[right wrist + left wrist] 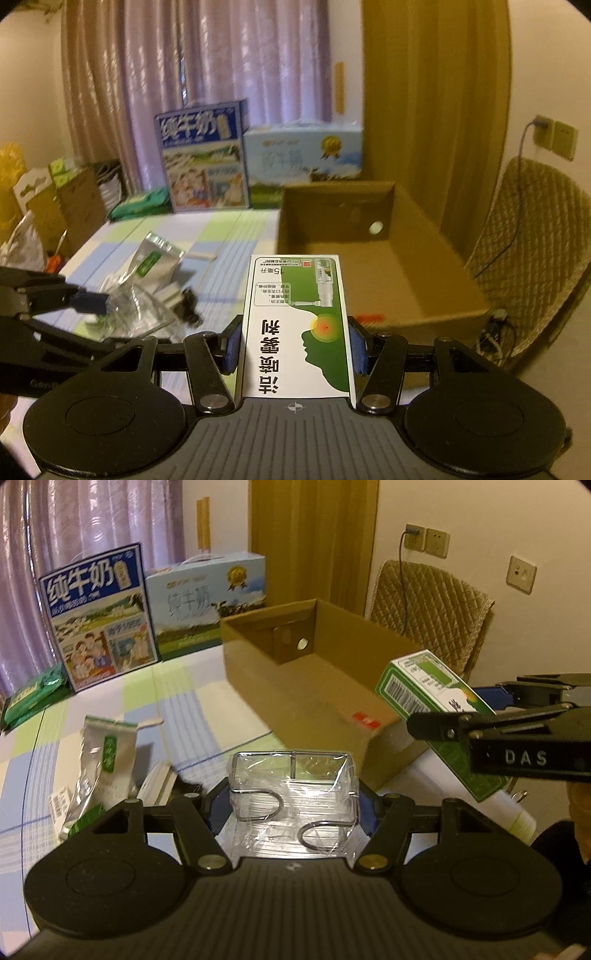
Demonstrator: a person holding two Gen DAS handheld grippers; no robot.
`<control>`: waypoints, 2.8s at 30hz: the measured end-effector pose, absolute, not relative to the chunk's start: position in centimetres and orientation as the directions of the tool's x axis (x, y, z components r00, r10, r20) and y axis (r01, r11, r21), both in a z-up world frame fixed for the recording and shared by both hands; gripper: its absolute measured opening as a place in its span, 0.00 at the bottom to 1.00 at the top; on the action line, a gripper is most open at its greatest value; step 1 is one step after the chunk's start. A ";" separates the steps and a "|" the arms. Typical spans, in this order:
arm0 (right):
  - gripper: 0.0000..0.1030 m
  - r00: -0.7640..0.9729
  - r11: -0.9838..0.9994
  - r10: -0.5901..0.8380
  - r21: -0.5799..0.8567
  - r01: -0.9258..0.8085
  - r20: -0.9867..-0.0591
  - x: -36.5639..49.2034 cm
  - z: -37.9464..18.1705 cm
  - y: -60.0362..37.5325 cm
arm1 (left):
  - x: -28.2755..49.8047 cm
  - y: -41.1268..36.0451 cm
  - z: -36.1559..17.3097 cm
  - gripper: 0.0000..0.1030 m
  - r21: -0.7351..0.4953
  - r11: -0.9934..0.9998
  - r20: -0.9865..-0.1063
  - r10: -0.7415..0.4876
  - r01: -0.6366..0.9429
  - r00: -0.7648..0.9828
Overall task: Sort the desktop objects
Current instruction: 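Carry both items into the cardboard box and open both tools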
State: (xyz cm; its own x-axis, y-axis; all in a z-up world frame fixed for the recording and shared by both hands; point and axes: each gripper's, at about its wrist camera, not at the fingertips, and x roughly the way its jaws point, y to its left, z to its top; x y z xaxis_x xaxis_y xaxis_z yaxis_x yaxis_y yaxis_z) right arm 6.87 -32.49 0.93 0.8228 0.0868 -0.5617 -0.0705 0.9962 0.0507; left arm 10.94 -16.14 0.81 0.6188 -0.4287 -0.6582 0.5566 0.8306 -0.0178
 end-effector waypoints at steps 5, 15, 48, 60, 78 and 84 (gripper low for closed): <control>0.51 0.840 0.998 0.061 0.059 -0.034 -0.540 8.3 2.8 -36.0 | 12.0 -19.3 2.6 0.60 -0.028 0.816 -0.641 -0.458 0.578 0.615; 0.51 0.827 0.997 0.060 0.080 -0.018 -0.560 12.3 3.3 -40.9 | 15.0 -25.0 3.8 0.60 -0.051 0.791 -0.620 -0.504 0.610 0.602; 0.51 0.794 0.993 0.076 0.120 -0.004 -0.604 19.3 0.2 -44.7 | 21.7 -28.4 0.4 0.64 -0.057 0.794 -0.632 -0.498 0.605 0.593; 0.51 0.788 0.992 0.092 0.128 -0.017 -0.609 19.6 0.2 -43.9 | 21.0 -24.6 1.5 0.65 -0.077 0.829 -0.610 -0.478 0.554 0.631; 0.65 0.802 0.991 0.081 0.135 0.000 -0.592 18.1 1.8 -42.7 | 19.6 -20.6 0.5 0.66 -0.095 0.861 -0.628 -0.441 0.500 0.641; 0.71 0.781 0.993 0.080 0.114 -0.011 -0.619 15.8 2.1 -40.7 | 18.1 -18.6 1.1 0.67 -0.089 0.874 -0.628 -0.422 0.478 0.653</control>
State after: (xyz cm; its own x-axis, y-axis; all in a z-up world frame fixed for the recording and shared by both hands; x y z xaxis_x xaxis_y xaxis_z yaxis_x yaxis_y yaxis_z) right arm 15.84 -40.71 2.14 0.7813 0.0797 -0.6191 -0.0113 0.9935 0.1137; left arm 18.09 -18.58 1.07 0.6534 -0.4221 -0.6284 0.4785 0.8736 -0.0893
